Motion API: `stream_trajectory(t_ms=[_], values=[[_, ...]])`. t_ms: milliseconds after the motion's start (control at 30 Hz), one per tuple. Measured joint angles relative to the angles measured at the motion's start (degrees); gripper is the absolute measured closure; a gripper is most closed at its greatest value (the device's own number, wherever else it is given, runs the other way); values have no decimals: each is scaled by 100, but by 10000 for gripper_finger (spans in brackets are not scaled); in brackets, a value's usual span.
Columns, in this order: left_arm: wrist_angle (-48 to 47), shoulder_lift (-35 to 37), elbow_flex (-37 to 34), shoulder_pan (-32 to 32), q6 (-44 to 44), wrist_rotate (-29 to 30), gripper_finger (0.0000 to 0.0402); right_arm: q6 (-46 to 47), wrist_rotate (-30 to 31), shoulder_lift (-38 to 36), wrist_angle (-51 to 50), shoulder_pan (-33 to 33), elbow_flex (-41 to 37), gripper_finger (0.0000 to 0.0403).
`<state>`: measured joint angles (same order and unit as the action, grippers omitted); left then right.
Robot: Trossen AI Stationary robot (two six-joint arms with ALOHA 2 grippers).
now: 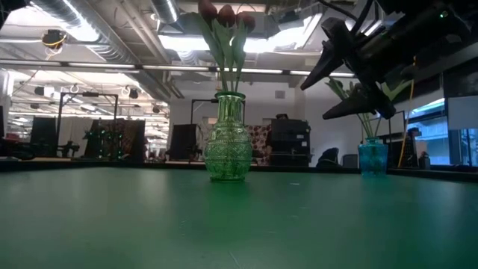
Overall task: Sort flowers into vase by color
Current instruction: Put the left red flower into the bottom left blue vase
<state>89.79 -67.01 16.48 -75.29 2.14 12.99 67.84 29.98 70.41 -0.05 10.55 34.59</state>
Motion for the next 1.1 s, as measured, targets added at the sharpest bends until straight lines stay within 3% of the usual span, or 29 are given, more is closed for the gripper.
stream_trajectory(t_ms=[300,800,1100], values=[[-206,-176,-19,-226,-233,-46,395,159,-18,0,62,0,0,75],[-184,-275,-643,-386,-226,238,394,244,41,0,83,79,0,75],[-515,-275,-858,-512,-109,236,356,244,43,0,81,68,0,75]])
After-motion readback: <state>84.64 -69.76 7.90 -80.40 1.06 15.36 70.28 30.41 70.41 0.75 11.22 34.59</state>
